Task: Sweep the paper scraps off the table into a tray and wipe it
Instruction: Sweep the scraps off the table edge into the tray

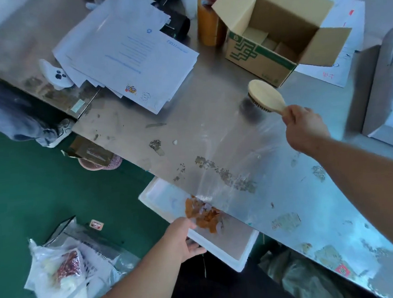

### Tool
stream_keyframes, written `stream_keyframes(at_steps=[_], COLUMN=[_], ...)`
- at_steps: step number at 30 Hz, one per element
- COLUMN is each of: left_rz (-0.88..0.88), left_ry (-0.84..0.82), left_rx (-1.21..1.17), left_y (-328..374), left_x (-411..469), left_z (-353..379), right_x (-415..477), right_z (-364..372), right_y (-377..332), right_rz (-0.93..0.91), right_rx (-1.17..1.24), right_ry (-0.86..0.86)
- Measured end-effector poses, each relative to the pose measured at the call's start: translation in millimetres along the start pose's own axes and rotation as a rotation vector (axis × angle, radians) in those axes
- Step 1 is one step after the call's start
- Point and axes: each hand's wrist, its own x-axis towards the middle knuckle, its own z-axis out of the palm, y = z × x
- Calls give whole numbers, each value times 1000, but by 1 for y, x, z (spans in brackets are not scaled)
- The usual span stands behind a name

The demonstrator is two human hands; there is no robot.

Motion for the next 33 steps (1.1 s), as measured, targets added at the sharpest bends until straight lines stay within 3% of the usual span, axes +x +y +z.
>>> stream_keyframes(at_steps=[5, 14, 26, 33], left_rz=[-15, -32, -7, 20], left_ry=[14, 54, 20, 11], left_rx=[-12, 30, 18, 50], left_y=[2, 5, 3, 0], left_x=[6, 2, -14, -24], left_z=[2, 6, 4, 1], right_x=[38, 39, -85, -157], right_z=[-1, 19, 56, 77], right_y=[-6, -18, -44, -32], right_rz=[-8, -57, -285, -278], right_rx=[-39, 127, 79, 111], right_ry=[-16, -176, -343, -359])
